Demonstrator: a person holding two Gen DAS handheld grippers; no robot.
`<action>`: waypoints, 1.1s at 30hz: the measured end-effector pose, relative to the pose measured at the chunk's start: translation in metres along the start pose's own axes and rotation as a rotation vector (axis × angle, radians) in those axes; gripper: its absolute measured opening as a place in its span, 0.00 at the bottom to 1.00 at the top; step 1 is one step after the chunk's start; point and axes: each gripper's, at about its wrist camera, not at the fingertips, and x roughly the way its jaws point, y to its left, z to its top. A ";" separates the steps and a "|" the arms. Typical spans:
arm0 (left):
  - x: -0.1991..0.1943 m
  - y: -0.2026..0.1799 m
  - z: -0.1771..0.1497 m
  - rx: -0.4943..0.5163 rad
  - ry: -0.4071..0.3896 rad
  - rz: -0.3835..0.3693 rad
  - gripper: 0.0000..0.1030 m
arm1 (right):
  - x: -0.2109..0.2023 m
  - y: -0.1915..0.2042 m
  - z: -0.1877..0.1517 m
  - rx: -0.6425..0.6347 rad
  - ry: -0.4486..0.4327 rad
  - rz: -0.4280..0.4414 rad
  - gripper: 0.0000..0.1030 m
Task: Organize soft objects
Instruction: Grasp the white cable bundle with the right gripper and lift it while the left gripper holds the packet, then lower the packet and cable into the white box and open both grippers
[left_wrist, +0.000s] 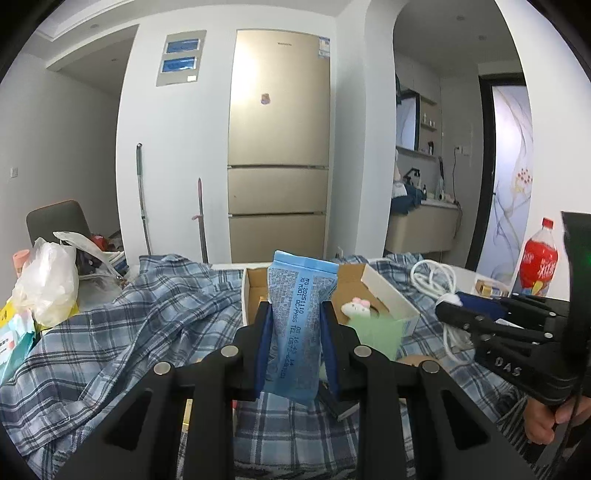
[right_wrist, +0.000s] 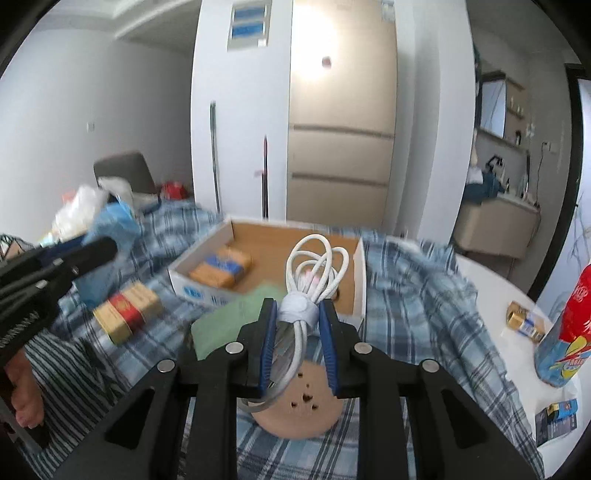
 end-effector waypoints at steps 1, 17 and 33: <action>-0.002 0.000 0.000 -0.002 -0.009 0.001 0.26 | -0.004 0.000 0.002 0.003 -0.018 0.001 0.22; -0.012 -0.005 0.002 0.020 -0.048 0.008 0.26 | -0.015 0.000 0.002 0.004 -0.077 0.028 0.22; -0.052 -0.021 0.059 0.062 -0.083 0.012 0.26 | -0.071 -0.008 0.047 0.043 -0.201 0.014 0.22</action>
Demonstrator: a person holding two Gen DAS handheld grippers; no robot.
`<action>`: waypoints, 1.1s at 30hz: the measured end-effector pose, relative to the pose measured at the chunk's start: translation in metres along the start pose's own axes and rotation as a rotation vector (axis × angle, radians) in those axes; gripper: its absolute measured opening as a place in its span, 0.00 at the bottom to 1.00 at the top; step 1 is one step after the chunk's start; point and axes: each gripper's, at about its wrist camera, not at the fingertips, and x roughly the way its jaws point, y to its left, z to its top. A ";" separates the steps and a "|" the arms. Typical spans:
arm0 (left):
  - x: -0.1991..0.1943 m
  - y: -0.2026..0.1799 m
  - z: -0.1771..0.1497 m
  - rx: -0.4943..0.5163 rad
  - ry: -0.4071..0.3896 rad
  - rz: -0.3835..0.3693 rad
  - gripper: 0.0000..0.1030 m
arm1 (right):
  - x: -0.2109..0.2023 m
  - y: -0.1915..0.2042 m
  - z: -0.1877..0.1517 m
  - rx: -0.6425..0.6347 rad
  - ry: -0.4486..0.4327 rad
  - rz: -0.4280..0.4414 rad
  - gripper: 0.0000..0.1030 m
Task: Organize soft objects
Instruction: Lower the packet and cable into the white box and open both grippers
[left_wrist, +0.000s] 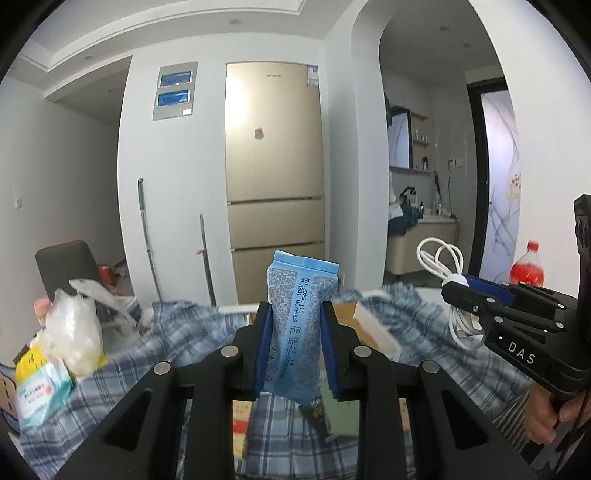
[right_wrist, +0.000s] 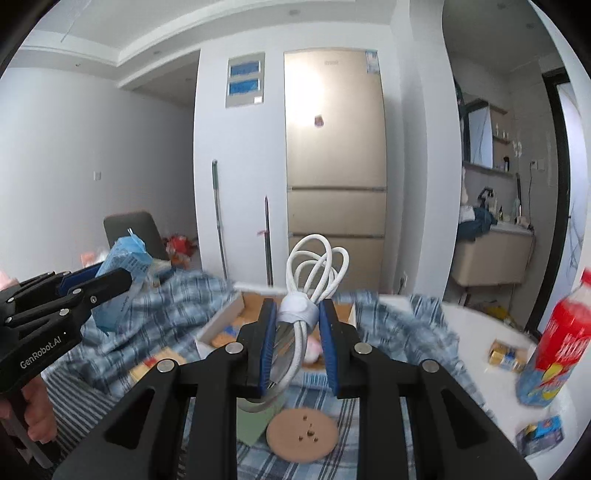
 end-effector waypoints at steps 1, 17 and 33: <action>-0.002 -0.001 0.008 0.001 -0.010 -0.004 0.26 | -0.003 0.000 0.008 -0.008 -0.018 -0.005 0.22; 0.029 -0.022 0.144 -0.018 -0.068 -0.007 0.26 | 0.034 -0.015 0.143 0.069 -0.090 -0.063 0.22; 0.158 0.015 0.097 -0.050 0.223 -0.014 0.26 | 0.139 -0.033 0.084 0.105 0.145 -0.025 0.22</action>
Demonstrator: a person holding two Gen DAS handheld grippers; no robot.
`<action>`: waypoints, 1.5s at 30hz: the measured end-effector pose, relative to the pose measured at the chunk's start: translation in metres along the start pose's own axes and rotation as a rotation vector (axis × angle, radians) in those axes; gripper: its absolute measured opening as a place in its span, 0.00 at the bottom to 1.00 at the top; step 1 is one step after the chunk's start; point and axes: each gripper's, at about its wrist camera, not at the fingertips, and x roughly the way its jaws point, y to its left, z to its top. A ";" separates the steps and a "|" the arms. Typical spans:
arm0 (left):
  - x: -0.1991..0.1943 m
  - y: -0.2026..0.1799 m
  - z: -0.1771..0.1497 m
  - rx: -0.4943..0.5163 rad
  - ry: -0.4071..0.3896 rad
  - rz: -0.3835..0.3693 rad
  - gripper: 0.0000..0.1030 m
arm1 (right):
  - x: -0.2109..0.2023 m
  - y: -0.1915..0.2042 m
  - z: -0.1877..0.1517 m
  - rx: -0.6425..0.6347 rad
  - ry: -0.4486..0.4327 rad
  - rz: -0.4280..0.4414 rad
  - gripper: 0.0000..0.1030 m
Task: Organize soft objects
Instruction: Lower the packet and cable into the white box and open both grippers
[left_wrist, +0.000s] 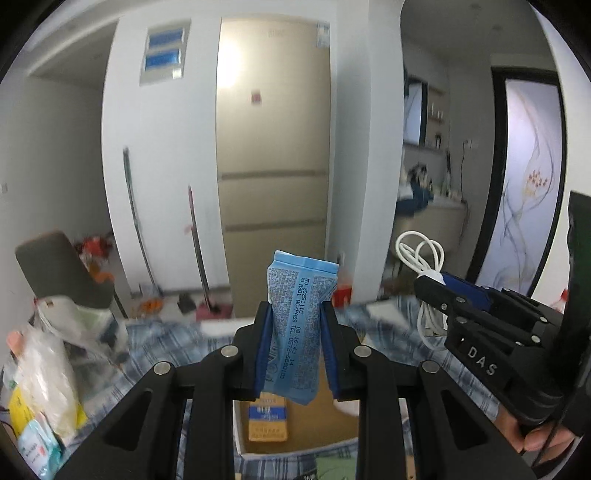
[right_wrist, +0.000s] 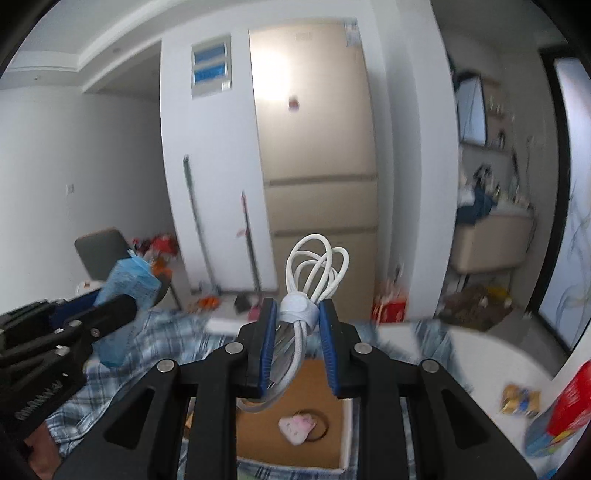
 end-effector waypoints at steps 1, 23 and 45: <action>0.007 0.001 -0.004 -0.003 0.019 -0.003 0.26 | 0.009 0.000 -0.004 0.001 0.028 0.012 0.22; 0.154 0.030 -0.105 -0.018 0.469 0.060 0.26 | 0.127 -0.006 -0.095 -0.063 0.435 -0.023 0.22; 0.142 0.034 -0.093 -0.021 0.413 0.090 0.70 | 0.129 -0.011 -0.096 -0.063 0.412 -0.044 0.71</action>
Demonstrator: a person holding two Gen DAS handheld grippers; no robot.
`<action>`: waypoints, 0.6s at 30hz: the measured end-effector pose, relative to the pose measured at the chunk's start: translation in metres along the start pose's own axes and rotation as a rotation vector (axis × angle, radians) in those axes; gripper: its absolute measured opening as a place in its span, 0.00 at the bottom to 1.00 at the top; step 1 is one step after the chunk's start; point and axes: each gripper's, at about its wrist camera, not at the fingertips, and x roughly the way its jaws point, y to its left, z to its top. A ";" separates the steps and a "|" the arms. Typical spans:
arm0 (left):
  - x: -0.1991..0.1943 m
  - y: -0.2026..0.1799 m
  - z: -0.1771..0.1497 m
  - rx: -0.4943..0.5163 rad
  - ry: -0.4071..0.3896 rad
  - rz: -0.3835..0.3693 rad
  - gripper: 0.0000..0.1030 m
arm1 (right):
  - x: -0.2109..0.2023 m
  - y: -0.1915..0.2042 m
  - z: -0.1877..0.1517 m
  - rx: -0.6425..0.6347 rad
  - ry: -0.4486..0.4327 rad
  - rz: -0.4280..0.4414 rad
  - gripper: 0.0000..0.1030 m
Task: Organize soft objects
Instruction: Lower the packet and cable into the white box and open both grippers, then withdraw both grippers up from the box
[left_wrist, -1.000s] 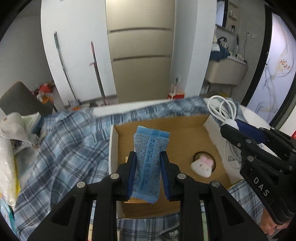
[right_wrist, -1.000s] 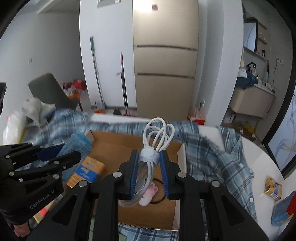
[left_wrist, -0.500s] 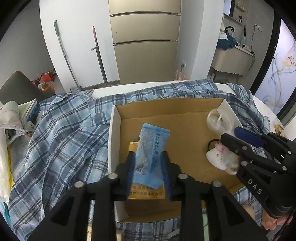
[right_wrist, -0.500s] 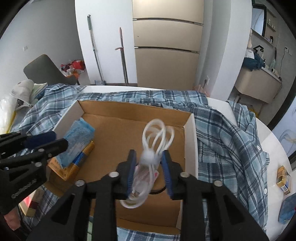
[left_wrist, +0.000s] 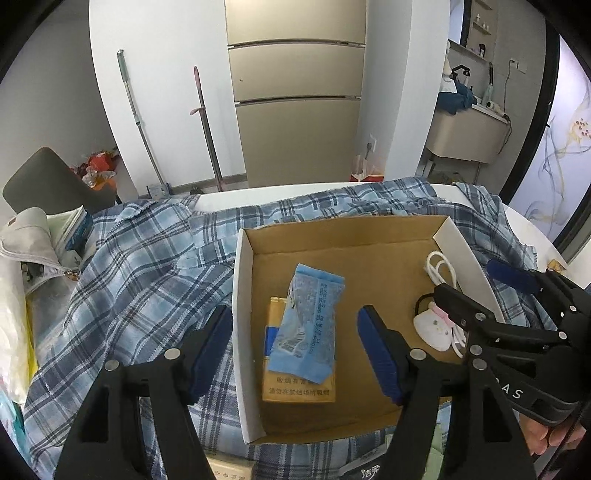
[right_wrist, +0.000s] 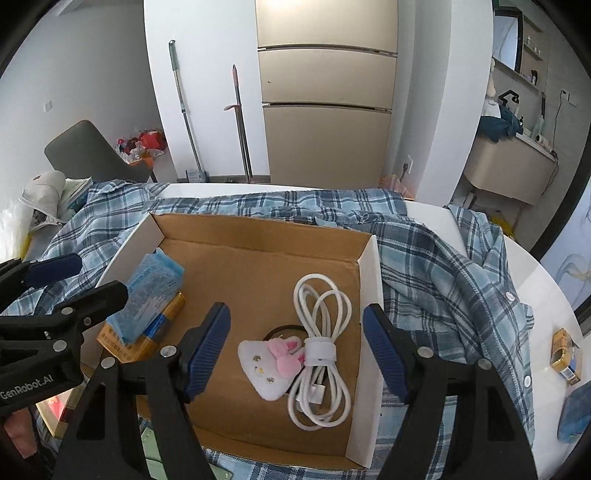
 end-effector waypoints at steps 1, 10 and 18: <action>-0.002 0.000 0.000 0.002 -0.004 0.001 0.70 | 0.000 0.000 0.000 0.000 -0.002 0.000 0.71; -0.029 0.008 0.005 -0.011 -0.093 -0.002 0.70 | -0.022 -0.010 0.011 0.016 -0.070 -0.009 0.71; -0.072 0.002 0.008 0.011 -0.252 -0.011 0.79 | -0.051 -0.017 0.018 0.065 -0.172 -0.033 0.71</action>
